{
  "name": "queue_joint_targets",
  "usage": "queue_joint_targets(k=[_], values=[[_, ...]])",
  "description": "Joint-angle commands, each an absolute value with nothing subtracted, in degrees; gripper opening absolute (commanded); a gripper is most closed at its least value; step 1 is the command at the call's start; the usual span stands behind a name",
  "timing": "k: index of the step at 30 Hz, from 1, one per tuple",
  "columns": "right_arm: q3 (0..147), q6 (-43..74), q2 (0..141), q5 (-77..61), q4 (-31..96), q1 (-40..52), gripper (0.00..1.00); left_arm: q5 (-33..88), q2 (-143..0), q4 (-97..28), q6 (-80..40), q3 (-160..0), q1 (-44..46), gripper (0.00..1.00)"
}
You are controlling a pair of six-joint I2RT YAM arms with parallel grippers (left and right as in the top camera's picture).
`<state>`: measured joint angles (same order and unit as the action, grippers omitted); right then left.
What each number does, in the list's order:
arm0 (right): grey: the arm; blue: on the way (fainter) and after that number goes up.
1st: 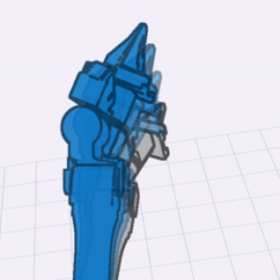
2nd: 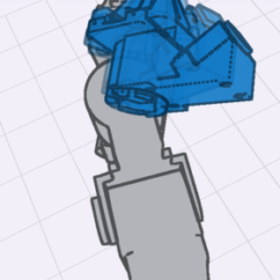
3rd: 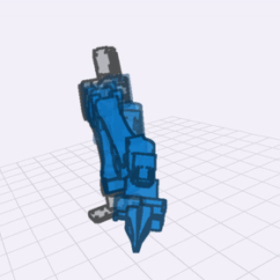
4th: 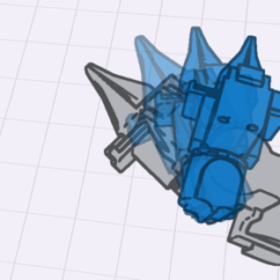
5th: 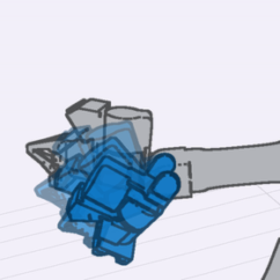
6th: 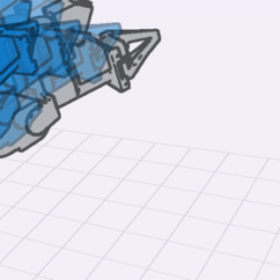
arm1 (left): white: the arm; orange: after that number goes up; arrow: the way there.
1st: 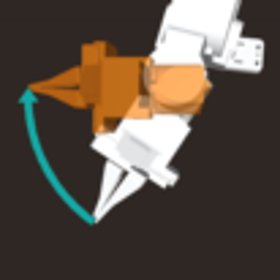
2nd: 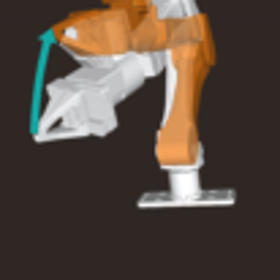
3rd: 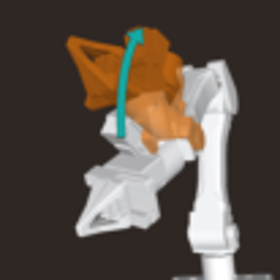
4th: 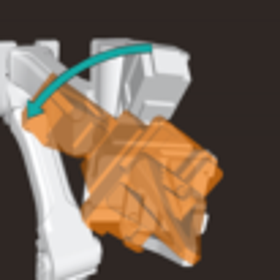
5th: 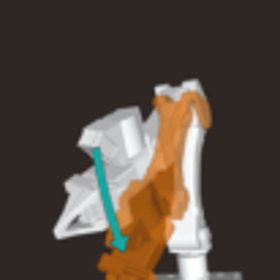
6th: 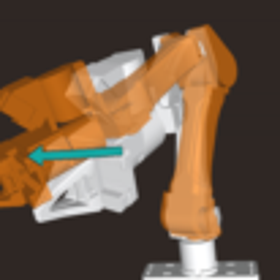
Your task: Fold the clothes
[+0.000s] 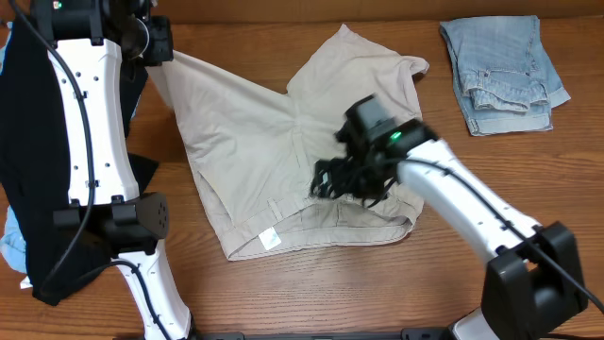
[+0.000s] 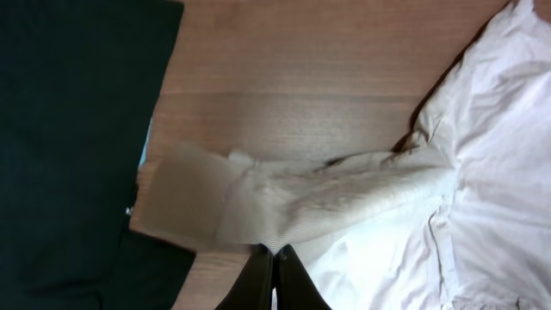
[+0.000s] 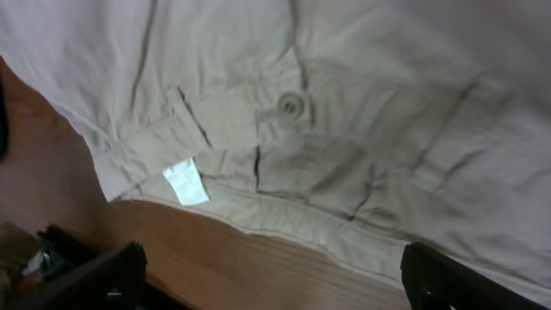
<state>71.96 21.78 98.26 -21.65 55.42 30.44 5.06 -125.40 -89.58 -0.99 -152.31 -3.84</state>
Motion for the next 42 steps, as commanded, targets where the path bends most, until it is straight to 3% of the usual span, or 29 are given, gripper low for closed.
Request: queue_joint_targets(k=[1, 13, 25, 32, 37, 42], values=[[67.7, 27.3, 98.5, -19.7, 54.2, 32.3, 0.98, 4.0, -124.9, -90.1, -1.3, -153.2, -3.7, 0.04], [50.7, 28.3, 98.5, -17.4, 50.7, 24.6, 0.98, 1.1, -124.9, -94.8, -1.3, -153.2, -3.7, 0.04], [49.6, 24.7, 98.5, -9.6, 48.3, -2.1, 0.94, 3.7, -125.4, -96.8, -1.6, -150.6, 0.4, 0.04], [54.1, 14.7, 98.5, -13.0, 43.4, -19.7, 0.94, 4.5, -125.4, -95.8, -1.7, -140.3, 5.6, 0.04], [64.2, 11.0, 98.3, -14.9, 53.0, -22.9, 0.96, 4.5, -125.4, -92.2, -1.7, -131.3, 9.5, 0.04], [72.8, 8.5, 93.6, -23.1, 64.3, -19.5, 0.98, 4.4, -125.4, -89.8, -1.7, -128.0, 12.2, 0.04]])
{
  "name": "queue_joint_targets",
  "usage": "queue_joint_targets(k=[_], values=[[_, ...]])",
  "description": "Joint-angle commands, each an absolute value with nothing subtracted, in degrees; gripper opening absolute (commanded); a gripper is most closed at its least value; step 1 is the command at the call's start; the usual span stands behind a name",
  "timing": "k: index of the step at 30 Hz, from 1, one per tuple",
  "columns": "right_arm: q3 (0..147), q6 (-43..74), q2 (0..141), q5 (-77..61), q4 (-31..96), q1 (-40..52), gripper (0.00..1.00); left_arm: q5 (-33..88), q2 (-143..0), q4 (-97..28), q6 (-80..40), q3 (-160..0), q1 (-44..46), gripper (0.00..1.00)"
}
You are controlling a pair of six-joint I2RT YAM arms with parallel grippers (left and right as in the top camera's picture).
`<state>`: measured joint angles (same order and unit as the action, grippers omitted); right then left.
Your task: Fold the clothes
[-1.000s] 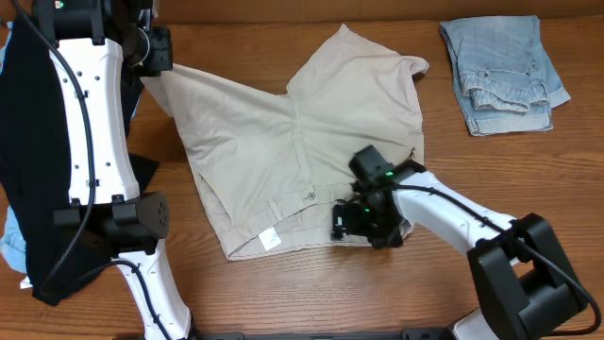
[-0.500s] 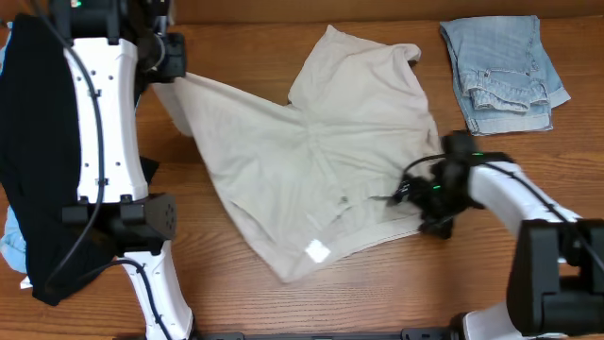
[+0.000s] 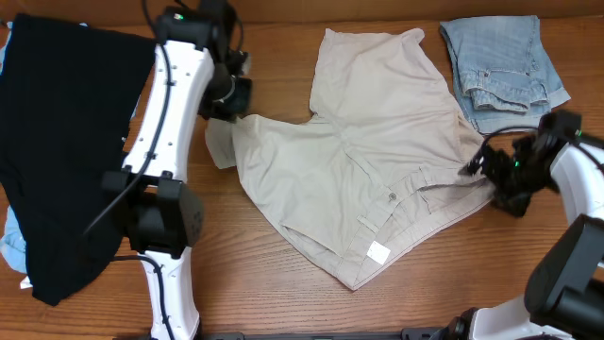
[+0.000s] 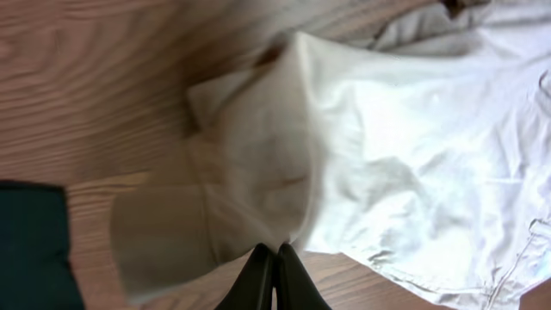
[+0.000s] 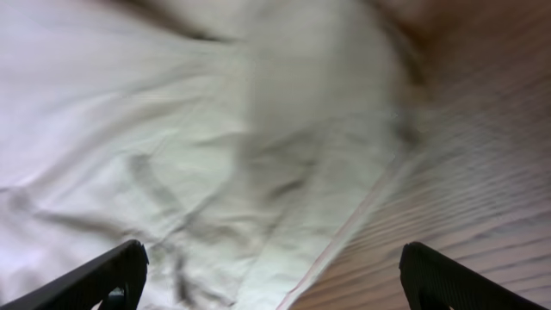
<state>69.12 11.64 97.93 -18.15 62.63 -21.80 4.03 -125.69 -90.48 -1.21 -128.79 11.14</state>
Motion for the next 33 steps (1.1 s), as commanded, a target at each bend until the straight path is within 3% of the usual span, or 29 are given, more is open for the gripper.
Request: queue_joint_targets(k=[1, 10, 23, 33], values=[[73.0, 8.7, 91.3, -24.4, 65.3, -17.8, 0.98, 4.3, -125.4, -89.4, -1.7, -128.0, 12.6, 0.04], [69.1, 21.2, 78.5, -18.9, 71.1, 5.1, 0.98, 4.5, -125.4, -86.8, -1.8, -128.0, 11.2, 0.05], [47.5, 48.6, 78.8, -14.3, 53.8, 41.5, 0.89, 4.5, -125.4, -84.6, -2.3, -128.0, 9.0, 0.04], [42.7, 49.5, 87.4, -13.5, 49.9, 46.5, 0.86, 4.3, -125.4, -84.4, -2.4, -128.0, 8.9, 0.04]])
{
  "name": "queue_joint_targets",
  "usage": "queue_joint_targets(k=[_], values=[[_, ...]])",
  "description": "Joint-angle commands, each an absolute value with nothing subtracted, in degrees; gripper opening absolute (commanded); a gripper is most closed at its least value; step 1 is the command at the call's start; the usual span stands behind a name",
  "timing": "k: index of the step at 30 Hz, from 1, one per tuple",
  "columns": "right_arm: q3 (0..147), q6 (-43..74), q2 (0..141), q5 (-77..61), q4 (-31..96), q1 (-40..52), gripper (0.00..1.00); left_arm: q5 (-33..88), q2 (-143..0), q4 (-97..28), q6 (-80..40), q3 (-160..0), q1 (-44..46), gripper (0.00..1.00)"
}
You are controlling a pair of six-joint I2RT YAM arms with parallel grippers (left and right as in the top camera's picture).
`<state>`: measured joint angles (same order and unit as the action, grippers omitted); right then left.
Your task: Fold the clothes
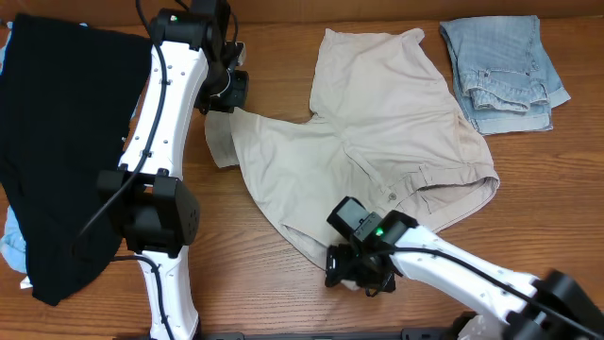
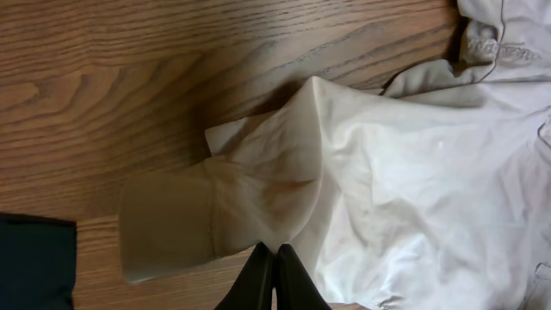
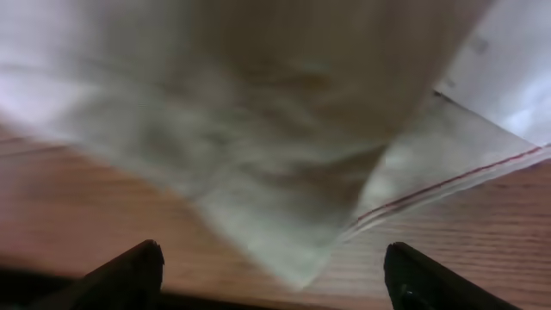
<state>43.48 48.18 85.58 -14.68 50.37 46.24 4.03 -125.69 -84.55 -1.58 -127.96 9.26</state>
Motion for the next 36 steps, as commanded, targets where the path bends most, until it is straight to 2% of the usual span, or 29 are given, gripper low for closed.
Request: queue_joint_targets(k=[1, 8, 11, 12, 13, 15, 16, 23, 31, 36], values=[[42.7, 49.5, 87.9, -13.5, 49.5, 46.5, 0.85, 3.9, -125.4, -84.4, -2.4, -128.0, 8.9, 0.04], [44.3, 46.2, 87.8, -13.5, 48.6, 46.5, 0.63, 1.1, -125.3, -83.9, -2.4, -128.8, 8.4, 0.04], [46.7, 45.5, 87.7, -13.5, 49.4, 46.5, 0.49, 1.0, -125.3, -84.8, -2.4, -130.8, 7.5, 0.04], [47.9, 45.0, 87.5, -13.5, 49.9, 46.4, 0.38, 1.0, -125.3, -85.4, -2.4, -132.1, 6.9, 0.04], [48.5, 44.9, 87.4, -13.5, 50.2, 46.3, 0.33, 1.0, -125.3, -85.7, -2.4, -132.8, 6.5, 0.04], [50.6, 45.0, 86.9, -13.5, 51.4, 45.8, 0.10, 1.0, -125.3, -87.0, -2.4, -135.3, 5.4, 0.04], [51.7, 44.9, 86.5, -13.2, 52.2, 45.4, 0.04, 1.0, -125.3, -87.6, -2.4, -136.7, 4.8, 0.04], [65.5, 41.8, 80.5, -2.5, 68.9, 38.1, 0.04, 1.0, -124.7, -93.6, -2.1, -148.8, 0.3, 0.04], [97.3, 27.3, 75.9, 0.5, 86.8, 21.8, 0.04, 1.0, -120.6, -96.8, -1.3, -160.7, -4.2, 0.04], [116.3, 20.4, 75.9, 0.4, 91.0, 12.3, 0.04, 0.6, -113.7, -96.1, -1.3, -165.1, -5.4, 0.04]])
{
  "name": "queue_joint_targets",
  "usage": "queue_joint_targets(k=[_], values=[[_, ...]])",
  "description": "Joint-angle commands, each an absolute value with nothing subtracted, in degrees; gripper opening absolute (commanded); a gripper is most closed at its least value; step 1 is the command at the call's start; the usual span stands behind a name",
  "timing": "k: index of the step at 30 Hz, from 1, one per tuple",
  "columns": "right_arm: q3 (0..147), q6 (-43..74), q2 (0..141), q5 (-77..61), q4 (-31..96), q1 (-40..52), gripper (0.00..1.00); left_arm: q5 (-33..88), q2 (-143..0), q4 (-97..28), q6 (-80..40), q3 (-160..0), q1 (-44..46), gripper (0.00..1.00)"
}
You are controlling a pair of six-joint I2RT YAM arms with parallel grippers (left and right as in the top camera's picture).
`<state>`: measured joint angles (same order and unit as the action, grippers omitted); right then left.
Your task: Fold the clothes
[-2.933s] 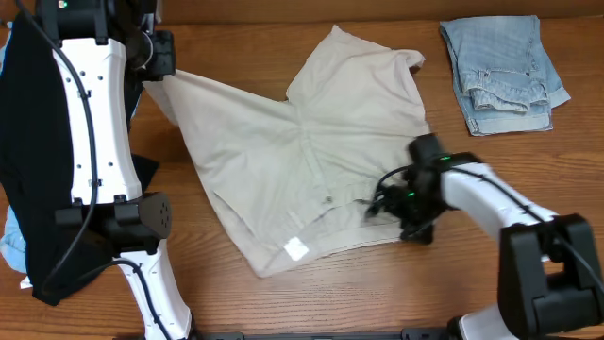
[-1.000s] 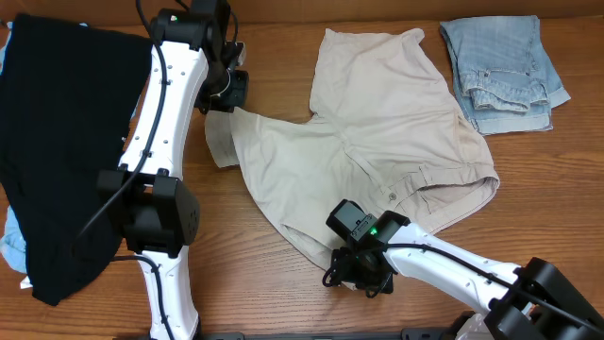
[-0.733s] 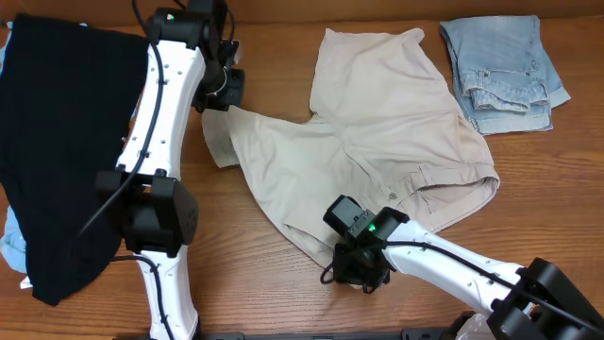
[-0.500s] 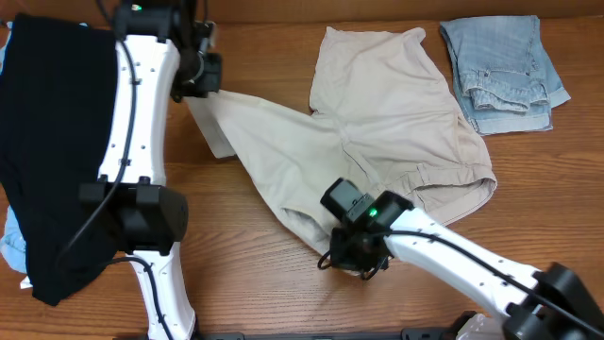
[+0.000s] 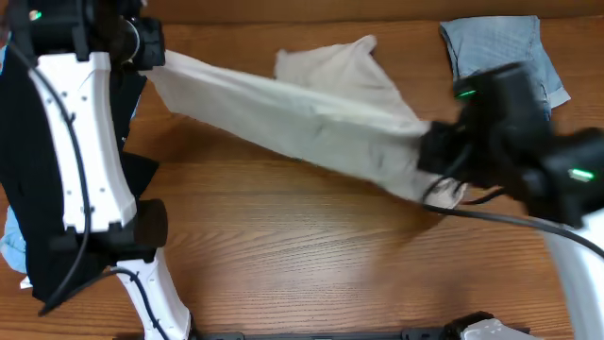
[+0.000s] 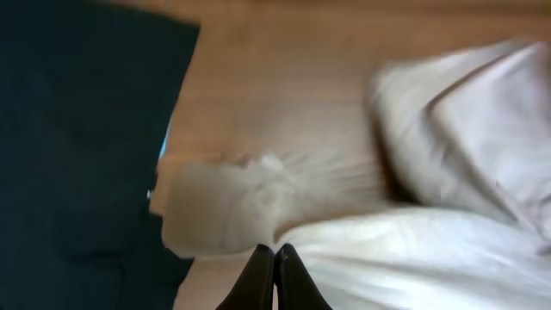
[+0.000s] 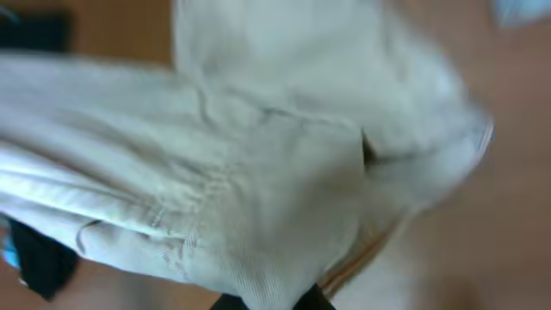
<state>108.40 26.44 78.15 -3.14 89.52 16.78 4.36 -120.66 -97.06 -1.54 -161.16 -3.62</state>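
Beige shorts (image 5: 302,118) hang stretched in a long band above the table between my two grippers. At the back left my left gripper (image 5: 154,49) is shut on a leg hem; the left wrist view shows the closed fingertips (image 6: 275,256) pinching the pale cuff (image 6: 215,215). At the right my right gripper (image 5: 436,156) is shut on the other end. There the cloth (image 7: 258,189) bunches down into the right gripper (image 7: 274,300), whose fingers barely show. A loose fold (image 5: 330,61) of the shorts trails behind.
Folded blue jeans (image 5: 495,42) lie at the back right, just behind my right arm. A black garment (image 5: 24,151) covers the left side of the table, with a bit of light blue cloth (image 5: 9,247) under it. Bare wood lies in front.
The shorts lay flat on the table with my right gripper open at their front corner. Now that gripper is shut on them at the right, and they are lifted and stretched between both grippers.
My left gripper stayed shut on the leg hem throughout. The right gripper stood open over the waistband, then at the shorts' right edge after they had been turned, then at the front corner. Now it grips the shorts, which hang taut.
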Motion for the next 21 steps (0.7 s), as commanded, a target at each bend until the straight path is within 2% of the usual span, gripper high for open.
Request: queue_joint_targets(k=[1, 6, 12, 19, 21], values=[[118.7, 19.6, 75.9, 0.3, 91.3, 11.1, 0.04, 0.3, -112.0, -95.8, -1.3, -165.6, -5.7, 0.04], [128.6, 14.9, 75.9, -1.8, 91.5, 8.9, 0.04, -5.3, -102.6, -94.1, -1.4, -166.7, -6.5, 0.04], [132.3, 13.2, 75.9, -4.2, 92.7, 8.9, 0.04, -12.3, -92.5, -92.0, -4.0, -166.7, -6.5, 0.04], [132.2, 12.6, 77.2, -4.1, 95.9, 8.9, 0.04, -3.4, -90.2, -93.6, -4.3, -166.5, -6.5, 0.04], [132.2, 12.6, 77.7, -4.1, 96.5, 8.9, 0.04, 1.9, -91.8, -94.5, -3.5, -165.9, -6.4, 0.08]])
